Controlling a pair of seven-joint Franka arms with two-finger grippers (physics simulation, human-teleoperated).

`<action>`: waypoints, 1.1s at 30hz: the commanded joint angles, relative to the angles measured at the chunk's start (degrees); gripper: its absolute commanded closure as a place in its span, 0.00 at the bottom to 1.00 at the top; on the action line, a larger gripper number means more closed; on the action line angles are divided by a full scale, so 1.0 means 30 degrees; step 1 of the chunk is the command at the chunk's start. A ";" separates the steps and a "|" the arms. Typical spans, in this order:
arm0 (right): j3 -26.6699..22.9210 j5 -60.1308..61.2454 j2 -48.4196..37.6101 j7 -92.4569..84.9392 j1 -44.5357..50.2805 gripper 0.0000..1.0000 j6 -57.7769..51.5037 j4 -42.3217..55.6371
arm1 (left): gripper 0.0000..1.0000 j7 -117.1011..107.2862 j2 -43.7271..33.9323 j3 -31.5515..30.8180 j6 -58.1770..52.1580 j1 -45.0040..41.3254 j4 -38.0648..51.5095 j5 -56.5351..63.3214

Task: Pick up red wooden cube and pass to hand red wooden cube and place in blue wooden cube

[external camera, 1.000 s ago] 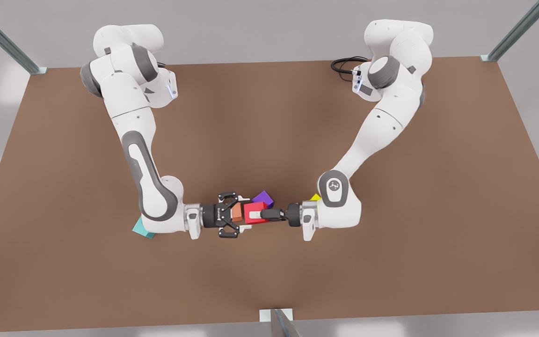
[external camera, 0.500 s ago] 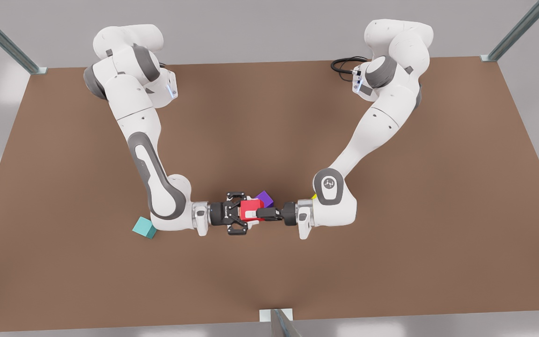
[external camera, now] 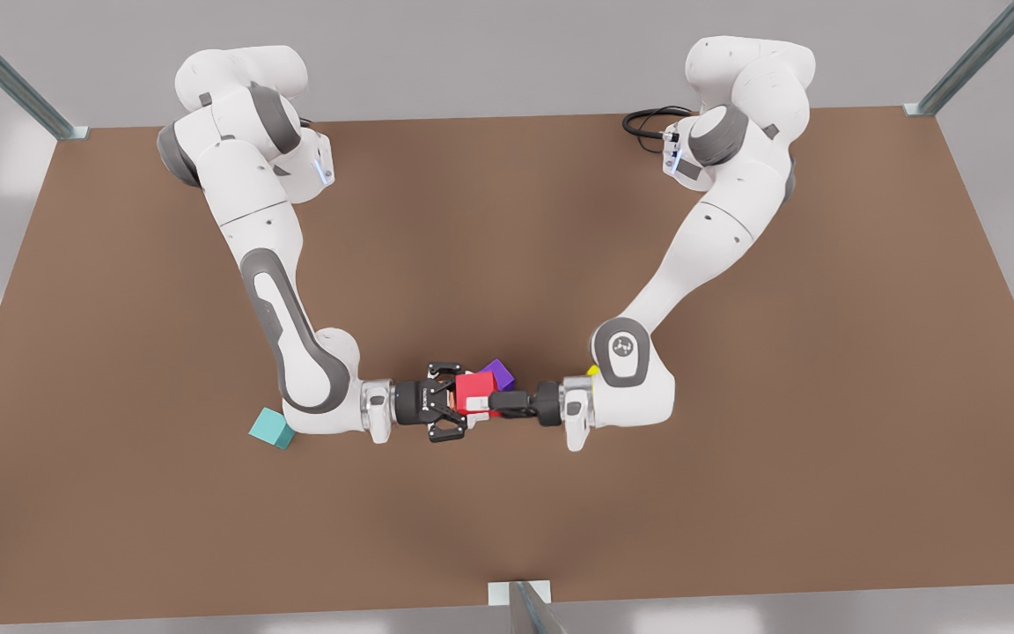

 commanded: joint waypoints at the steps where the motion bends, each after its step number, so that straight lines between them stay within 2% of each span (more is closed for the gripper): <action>1: 0.0009 0.0045 -0.0046 -0.0470 -0.0009 0.34 0.0015 0.0007 | 0.00 0.0689 -0.0081 -0.0083 -0.0250 0.0491 -0.0084 0.0069; 3: -0.0020 -0.0013 -0.0046 -0.0441 -0.0068 0.34 -0.0014 0.0007 | 0.00 0.0747 -0.0111 -0.0523 -0.1186 0.1692 -0.0406 0.0128; 5: -0.0079 -0.0336 -0.0046 -0.0470 -0.0419 0.34 -0.0190 -0.0022 | 0.00 0.0806 -0.0432 -0.0523 -0.3705 0.3713 -0.1226 0.0420; 7: -0.0225 -0.2091 -0.0163 -0.0441 -0.1063 0.33 -0.0307 0.0036 | 0.00 0.0543 -0.0724 -0.0523 -0.6078 0.5412 -0.1373 0.2438; 8: -0.0225 -0.3761 -0.0193 -0.0441 -0.1737 0.33 -0.0804 0.0095 | 0.00 -0.2643 -0.2041 -0.0494 -0.8360 0.6263 -0.1198 0.8172; 9: -0.0225 -0.5458 -0.0163 -0.0441 -0.2293 0.33 -0.1156 0.0037 | 0.00 -0.6074 -0.3155 -0.0581 -1.2399 0.6527 -0.0438 1.3946; 10: -0.0254 -0.7013 -0.0163 -0.0382 -0.2763 0.33 -0.1741 0.0037 | 0.00 -0.8797 -0.4736 -0.0494 -1.6883 0.6615 0.0033 1.7817; 11: -0.0284 -0.8945 -0.0251 -0.0382 -0.3261 0.33 -0.2123 0.0066 | 0.00 -1.1817 -0.6407 -0.0494 -2.0459 0.7404 0.0033 2.0573; 12: -0.0518 -1.1961 -0.0836 0.1812 -0.3993 0.33 -0.3294 0.0037 | 0.00 -1.2055 -0.6966 -0.0494 -2.1548 0.9132 0.0413 2.1573; 13: -0.1483 -1.4482 -0.1714 0.3394 -0.4082 0.32 -0.4055 0.0037 | 0.00 -1.2084 -0.7053 -0.0582 -2.1988 1.0685 0.0560 2.2158; 14: -0.2333 -1.7002 -0.2711 0.5561 -0.4023 0.32 -0.4731 -0.0197 | 0.00 -1.2056 -0.7961 -0.0669 -2.2279 1.0980 0.0473 2.4177; 15: -0.2979 -1.8936 -0.3560 0.7292 -0.3906 0.32 -0.4731 -0.0461 | 0.00 -1.1939 -0.8399 -0.0348 -2.3249 1.1126 0.0444 2.4503; 16: -0.3184 -2.0460 -0.4206 0.8609 -0.3877 0.32 -0.4731 -0.0637 | 0.00 -0.7790 -1.0767 0.3186 -2.2957 0.9523 -0.1131 2.3744; 17: -0.3301 -2.2101 -0.5055 1.0542 -0.3877 0.32 -0.4702 -0.1106 | 0.00 -0.2507 -1.6831 1.0923 -1.8568 0.3928 -0.8628 2.1720; 18: -0.3594 -2.3653 -0.5407 1.1979 -0.3731 0.32 -0.4468 -0.1135 | 0.00 -0.2475 -1.8128 1.2016 -1.7740 0.2631 -0.9782 2.1603; 19: -0.3857 -2.4943 -0.5583 1.3033 -0.3614 0.32 -0.4087 -0.1135 | 0.00 -0.2475 -1.8538 1.2279 -1.8207 0.2630 -0.9694 2.0843; 20: -0.4646 -2.6288 -0.5759 1.3767 -0.3030 0.32 -0.3532 -0.1193 | 0.00 -0.2387 -1.8217 1.2309 -1.9175 0.3828 -0.9283 1.9118; 22: -0.6756 -2.7201 -0.6198 1.4764 -0.1593 0.32 -0.1979 -0.2511 | 0.00 -0.2504 -1.7338 1.2280 -2.0553 0.4037 -0.9313 1.9083; 24: -0.7637 -2.7464 -0.6287 1.4735 -0.1328 0.32 -0.0368 -0.3566 | 0.00 -0.2504 -1.7132 1.2250 -1.8474 0.3978 -0.8903 1.9112; 25: -0.7637 -2.7553 -0.6228 1.4735 -0.1328 0.32 0.0950 -0.3888 | 0.00 -0.2504 -1.7132 1.2250 -1.7418 0.3920 -0.8873 1.9083; 29: -0.7520 -2.7201 -0.5935 1.4794 -0.0918 0.32 0.3852 -0.4475 | 0.00 -0.2504 -1.7132 1.2221 -1.7418 0.3978 -0.8815 1.8995; 33: -0.7491 -2.6410 -0.5320 1.4794 -0.0654 0.32 0.5025 -0.4446 | 0.00 -0.2475 -1.7161 1.2250 -1.7535 0.4066 -0.8844 1.8966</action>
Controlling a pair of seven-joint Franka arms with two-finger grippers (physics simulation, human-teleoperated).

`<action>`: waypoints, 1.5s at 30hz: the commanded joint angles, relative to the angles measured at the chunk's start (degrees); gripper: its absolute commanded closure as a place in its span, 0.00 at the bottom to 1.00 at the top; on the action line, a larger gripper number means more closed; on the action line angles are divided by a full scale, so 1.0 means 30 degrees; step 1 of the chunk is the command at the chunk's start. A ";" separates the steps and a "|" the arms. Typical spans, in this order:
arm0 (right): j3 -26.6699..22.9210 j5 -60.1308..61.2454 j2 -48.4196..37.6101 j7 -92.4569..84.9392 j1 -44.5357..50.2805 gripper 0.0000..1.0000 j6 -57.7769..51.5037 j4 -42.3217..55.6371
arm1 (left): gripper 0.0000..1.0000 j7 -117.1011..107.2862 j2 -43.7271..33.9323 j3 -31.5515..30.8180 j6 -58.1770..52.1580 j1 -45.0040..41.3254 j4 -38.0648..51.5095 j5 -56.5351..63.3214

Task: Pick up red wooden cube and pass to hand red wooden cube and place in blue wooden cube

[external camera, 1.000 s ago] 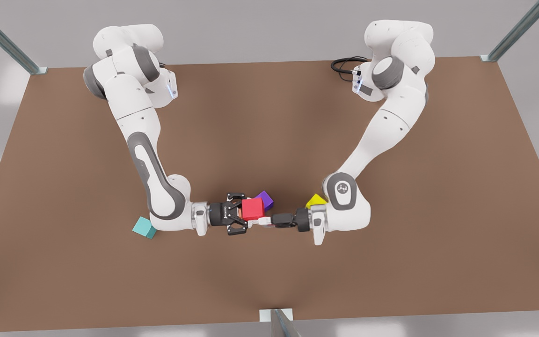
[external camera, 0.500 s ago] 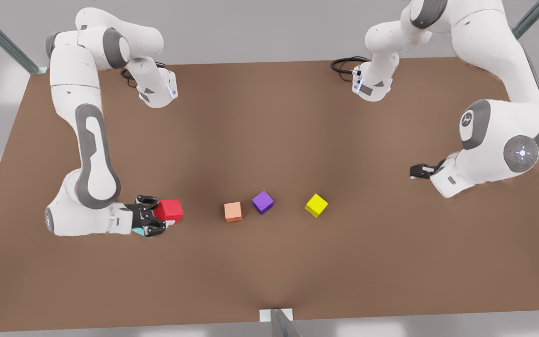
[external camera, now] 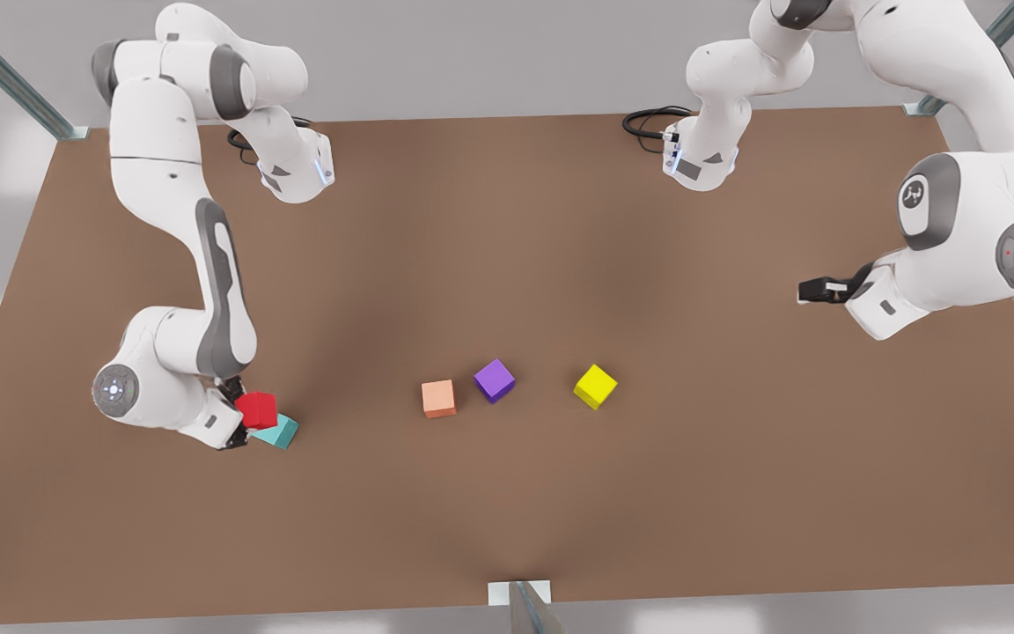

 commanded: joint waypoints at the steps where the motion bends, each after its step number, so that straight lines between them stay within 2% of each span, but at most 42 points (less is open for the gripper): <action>1: -0.0001 0.0224 0.0080 0.5373 0.0019 0.32 0.2382 -0.0001 | 0.00 0.0456 -0.0023 0.0009 0.0126 0.0003 0.0008 -0.0046; 23: -0.0001 0.0927 0.0344 0.5315 0.0195 0.30 0.3261 -0.1876 | 0.00 0.0456 0.0182 0.0009 -0.0255 0.0120 -0.0050 -0.0075; 24: -0.0001 0.0927 0.0402 0.5344 0.0195 0.11 0.3349 -0.1905 | 0.00 0.0456 0.0182 0.0009 -0.0255 0.0120 -0.0050 -0.0075; 25: -0.0001 0.0956 0.0461 0.5344 0.0166 0.00 0.3408 -0.1905 | 0.00 0.0456 0.0182 0.0009 -0.0284 0.0120 -0.0050 -0.0075; 34: -0.0030 0.0927 0.0403 0.5315 0.0166 0.00 0.3144 -0.1788 | 0.00 0.0456 0.0153 0.0009 -0.0665 0.0120 -0.0080 -0.0075; 45: -0.0059 0.0927 -0.0447 0.5344 0.0166 0.00 0.0361 -0.0938 | 0.00 0.0485 0.0300 0.0009 -0.0665 0.0120 -0.0109 -0.0075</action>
